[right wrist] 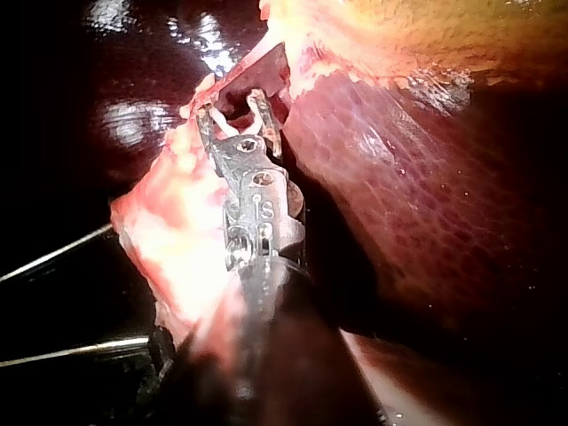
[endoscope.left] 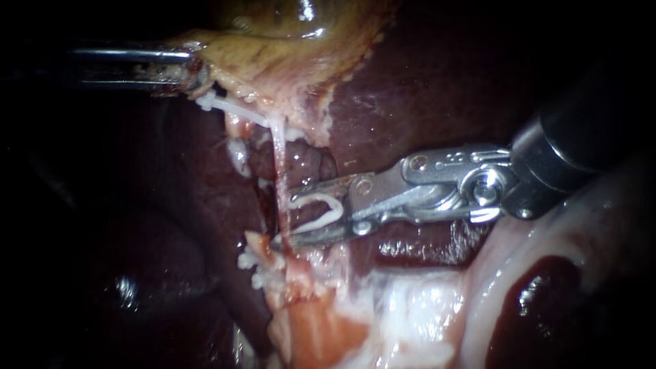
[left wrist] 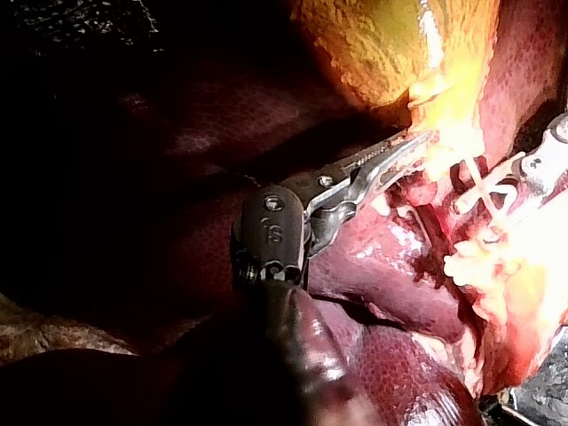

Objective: Clipping first clip right tube

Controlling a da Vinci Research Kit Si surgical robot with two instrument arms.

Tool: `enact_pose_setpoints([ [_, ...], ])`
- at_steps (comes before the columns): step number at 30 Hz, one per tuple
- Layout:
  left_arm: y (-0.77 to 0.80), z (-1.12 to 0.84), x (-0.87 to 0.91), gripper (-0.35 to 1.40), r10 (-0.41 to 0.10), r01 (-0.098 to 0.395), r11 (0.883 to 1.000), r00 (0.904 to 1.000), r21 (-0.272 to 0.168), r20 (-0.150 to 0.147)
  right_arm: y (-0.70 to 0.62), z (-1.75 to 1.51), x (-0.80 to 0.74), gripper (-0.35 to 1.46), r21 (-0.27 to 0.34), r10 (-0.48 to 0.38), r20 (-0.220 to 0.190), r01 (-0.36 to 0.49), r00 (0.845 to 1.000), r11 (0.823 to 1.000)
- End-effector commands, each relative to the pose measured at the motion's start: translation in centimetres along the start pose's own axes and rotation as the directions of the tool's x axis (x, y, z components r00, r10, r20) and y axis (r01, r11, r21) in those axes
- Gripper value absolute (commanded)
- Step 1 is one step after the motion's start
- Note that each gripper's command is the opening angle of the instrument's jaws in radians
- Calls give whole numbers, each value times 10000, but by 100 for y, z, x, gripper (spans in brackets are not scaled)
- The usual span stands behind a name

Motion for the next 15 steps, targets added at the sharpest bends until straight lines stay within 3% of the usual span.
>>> enact_pose_setpoints([
  [1, 0, 0, 0, -35, 2, -2, 10000, 10000, -5, -1, 1, -2, -2, 40, 7, -5, -22, 5, 10000, 10000],
  [9, -1, -1, 0, -35, 4, -4, 10000, 10000, -8, 1, 5, -16, -12, 47, 98, -28, -189, 30, 9998, 9999],
  [15, -1, -1, 0, -35, 5, -5, 10000, 10000, -13, 3, 4, -26, -14, 48, 540, -41, -493, 68, 9988, 9985],
])
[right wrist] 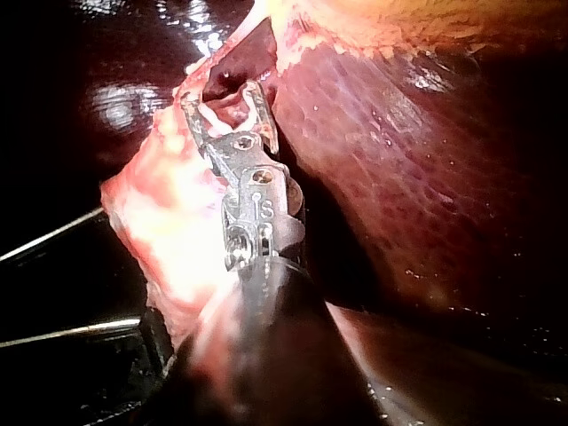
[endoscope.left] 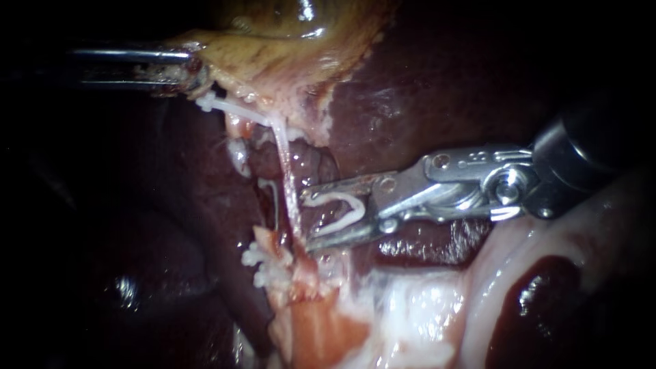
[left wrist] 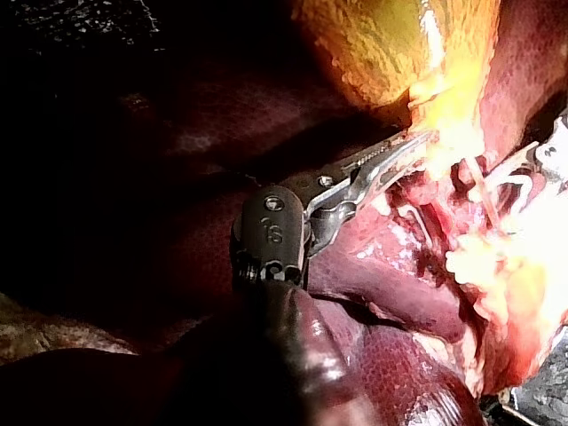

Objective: Clipping first clip right tube

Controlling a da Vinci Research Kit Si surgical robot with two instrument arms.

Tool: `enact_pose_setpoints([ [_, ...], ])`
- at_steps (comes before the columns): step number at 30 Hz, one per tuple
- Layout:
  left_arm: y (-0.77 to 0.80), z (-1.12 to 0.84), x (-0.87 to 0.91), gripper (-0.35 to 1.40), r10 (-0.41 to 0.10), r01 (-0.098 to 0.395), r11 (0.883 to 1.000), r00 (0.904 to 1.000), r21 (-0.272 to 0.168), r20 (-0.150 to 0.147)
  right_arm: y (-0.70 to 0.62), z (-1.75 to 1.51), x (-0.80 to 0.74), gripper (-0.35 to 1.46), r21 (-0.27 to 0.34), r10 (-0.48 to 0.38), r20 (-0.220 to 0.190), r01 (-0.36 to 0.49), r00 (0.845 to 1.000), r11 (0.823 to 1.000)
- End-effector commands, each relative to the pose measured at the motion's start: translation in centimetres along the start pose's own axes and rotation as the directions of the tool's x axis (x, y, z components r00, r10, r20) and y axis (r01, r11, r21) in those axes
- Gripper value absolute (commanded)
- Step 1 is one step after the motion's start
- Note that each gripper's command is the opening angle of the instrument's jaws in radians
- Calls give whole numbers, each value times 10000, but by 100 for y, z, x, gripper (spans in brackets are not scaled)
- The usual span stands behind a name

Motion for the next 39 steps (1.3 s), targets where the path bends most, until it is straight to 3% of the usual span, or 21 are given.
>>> enact_pose_setpoints([
  [1, 0, -1, 0, -35, 2, -2, 10000, 10000, -11, 3, -1, -3, 1, 48, 45, -4, 17, 4, 10000, 10000],
  [8, 0, -1, 0, -35, 2, -2, 10000, 10000, -13, 4, -4, -7, 0, 48, 706, -56, -258, 74, 9997, 9975],
  [12, 0, -1, 0, -35, 2, -2, 10000, 10000, -13, 4, -6, -1, 3, 47, 1128, -95, -173, 114, 9998, 9936],
  [20, 0, 0, 0, -35, 4, -4, 10000, 10000, -8, 1, -11, 30, 5, 47, 1122, 158, -305, -123, 9994, 9936],
  [30, 0, 2, 0, -35, 4, -4, 10000, 10000, -23, 4, -27, 69, -4, 49, 1268, 554, -514, -485, 9971, 9907],
  [39, 1, 3, -1, -35, 4, -4, 10000, 10000, -16, 1, -35, 74, -1, 49, 1427, 789, -770, -673, 9939, 9875],
])
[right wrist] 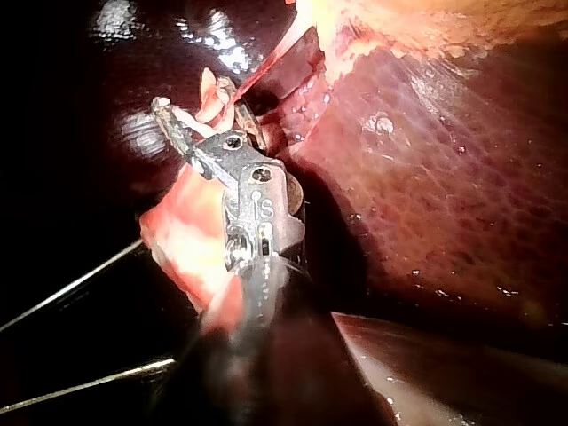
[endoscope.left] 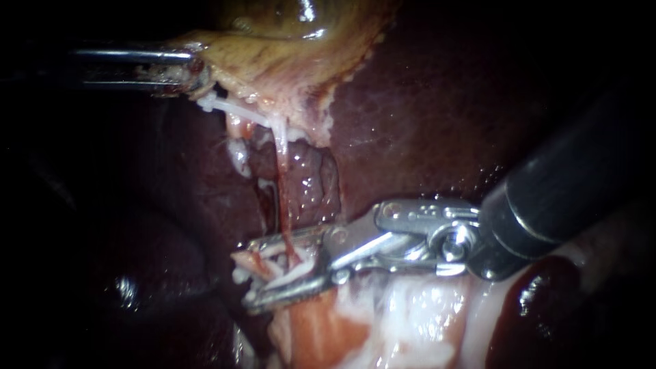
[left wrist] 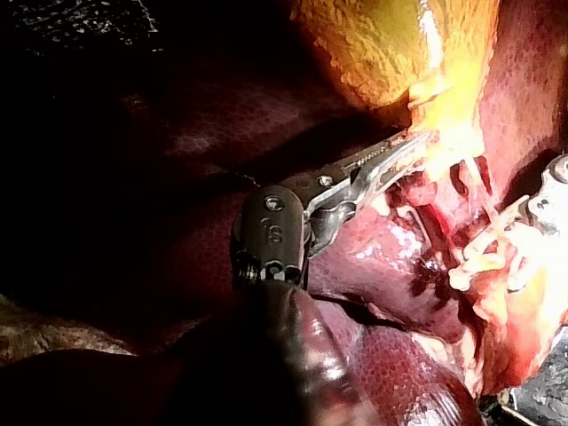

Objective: Clipping first clip right tube

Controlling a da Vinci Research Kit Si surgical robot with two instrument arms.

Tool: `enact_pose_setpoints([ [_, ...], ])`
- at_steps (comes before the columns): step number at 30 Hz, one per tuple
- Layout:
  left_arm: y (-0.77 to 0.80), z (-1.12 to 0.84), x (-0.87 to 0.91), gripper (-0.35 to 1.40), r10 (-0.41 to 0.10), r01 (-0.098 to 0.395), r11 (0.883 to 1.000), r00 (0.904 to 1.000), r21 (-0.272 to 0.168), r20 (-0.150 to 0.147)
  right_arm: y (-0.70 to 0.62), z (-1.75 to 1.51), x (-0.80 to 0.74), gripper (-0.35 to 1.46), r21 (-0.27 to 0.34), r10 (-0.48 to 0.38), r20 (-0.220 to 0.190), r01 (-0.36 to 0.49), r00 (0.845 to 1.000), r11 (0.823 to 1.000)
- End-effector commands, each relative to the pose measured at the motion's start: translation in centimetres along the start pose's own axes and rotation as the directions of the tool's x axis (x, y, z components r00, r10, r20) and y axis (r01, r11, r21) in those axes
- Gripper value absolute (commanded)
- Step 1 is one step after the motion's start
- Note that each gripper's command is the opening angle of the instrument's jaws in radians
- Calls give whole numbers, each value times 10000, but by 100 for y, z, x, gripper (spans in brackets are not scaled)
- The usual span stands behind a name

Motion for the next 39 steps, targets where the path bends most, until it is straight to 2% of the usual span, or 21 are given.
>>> enact_pose_setpoints([
  [1, 0, 0, 0, -35, -2, 2, 10000, 10000, 6, 0, -2, -1, 2, 49, 17, 0, -53, 0, 10000, 10000],
  [5, 0, -1, 0, -35, -1, 1, 10000, 10000, 4, 2, -12, -7, 10, 49, 332, 198, -435, -184, 9989, 9993],
  [9, 0, -2, 0, -35, 0, 0, 10000, 10000, 0, 4, -25, -13, 22, 49, 770, 385, -638, -336, 9972, 9965],
  [14, 0, -2, 0, -35, 1, -1, 10000, 10000, -5, 6, -44, -25, 28, 49, 1307, 425, -592, -345, 9973, 9908],
  [19, 0, -3, -1, -35, 1, -1, 10000, 10000, -7, 7, -52, -28, 28, 49, 1649, 448, -493, -362, 9978, 9857],
  [23, 0, -3, -1, -35, 1, -1, 10000, 10000, -7, 7, -53, -27, 29, 48, 1884, 563, -392, -480, 9976, 9809],
  [27, 0, -3, -1, -35, 1, -1, 10000, 10000, -8, 7, -48, -28, 29, 44, 1875, 684, -381, -601, 9969, 9804],
  [33, 0, -3, -1, -35, 1, -1, 10000, 10000, -6, 6, -38, -37, 38, 32, 1565, 1028, -552, -931, 9932, 9833],
  [39, 0, -3, -1, -35, 1, -1, 10000, 10000, -7, 7, -34, -44, 45, 15, 1589, 1611, -505, -1513, 9856, 9756],
])
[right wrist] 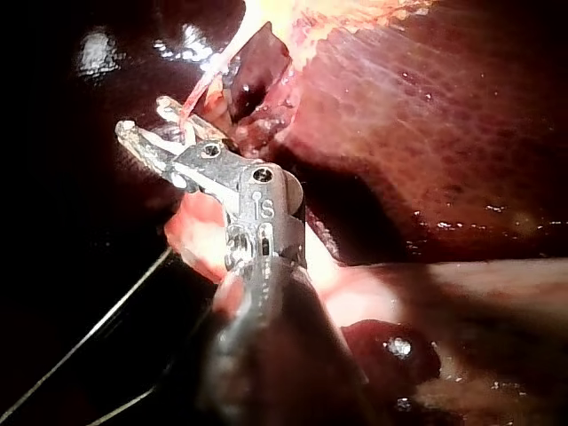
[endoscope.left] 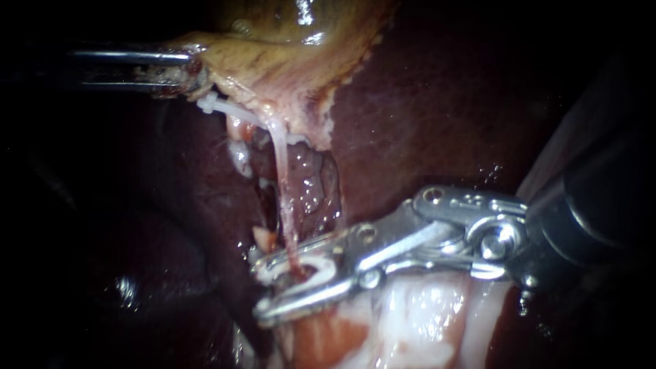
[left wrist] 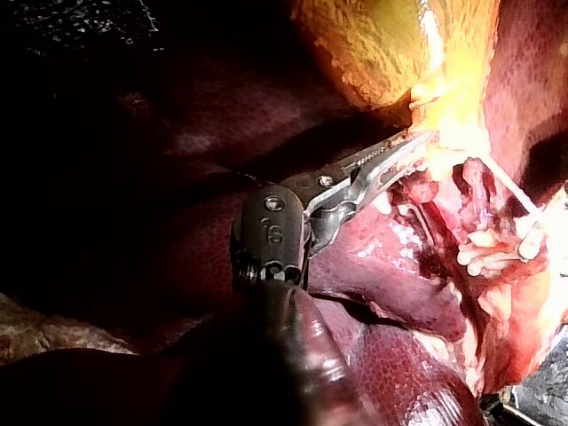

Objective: Clipping first clip right tube

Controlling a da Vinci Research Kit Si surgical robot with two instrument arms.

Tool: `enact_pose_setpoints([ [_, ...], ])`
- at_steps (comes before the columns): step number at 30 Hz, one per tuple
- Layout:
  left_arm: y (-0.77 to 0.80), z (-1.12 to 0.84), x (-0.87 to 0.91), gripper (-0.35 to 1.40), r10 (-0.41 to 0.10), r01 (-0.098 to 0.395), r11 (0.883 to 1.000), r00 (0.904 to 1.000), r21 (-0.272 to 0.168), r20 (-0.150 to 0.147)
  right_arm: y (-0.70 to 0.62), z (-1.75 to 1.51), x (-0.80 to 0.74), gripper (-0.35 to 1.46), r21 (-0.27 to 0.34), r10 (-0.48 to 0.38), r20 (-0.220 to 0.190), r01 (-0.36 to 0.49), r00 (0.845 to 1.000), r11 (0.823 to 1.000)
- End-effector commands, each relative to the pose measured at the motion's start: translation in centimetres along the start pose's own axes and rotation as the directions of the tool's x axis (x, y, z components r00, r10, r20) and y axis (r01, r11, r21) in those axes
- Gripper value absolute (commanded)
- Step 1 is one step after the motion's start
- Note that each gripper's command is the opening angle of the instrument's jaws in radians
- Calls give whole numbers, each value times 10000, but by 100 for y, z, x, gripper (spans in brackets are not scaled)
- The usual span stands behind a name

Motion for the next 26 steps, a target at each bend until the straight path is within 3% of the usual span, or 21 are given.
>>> enact_pose_setpoints([
  [1, 0, 0, 0, -35, -3, 3, 10000, 10000, 3, -1, 0, 0, -1, 11, 4, 33, 12, -33, 10000, 10000],
  [9, 0, 0, 0, -35, -3, 3, 10000, 10000, 3, -1, 0, 0, -1, -35, -3, 682, 7, -682, 9977, 9977],
  [14, 0, 1, 0, -35, -3, 3, 10000, 10000, 2, -1, -1, -3, 0, -35, -126, 755, 201, -752, 9969, 9971],
  [26, -1, 1, 0, -35, -3, 3, 10000, 10000, 2, -1, 6, -5, -5, -35, -151, 735, 237, -732, 9970, 9972],
])
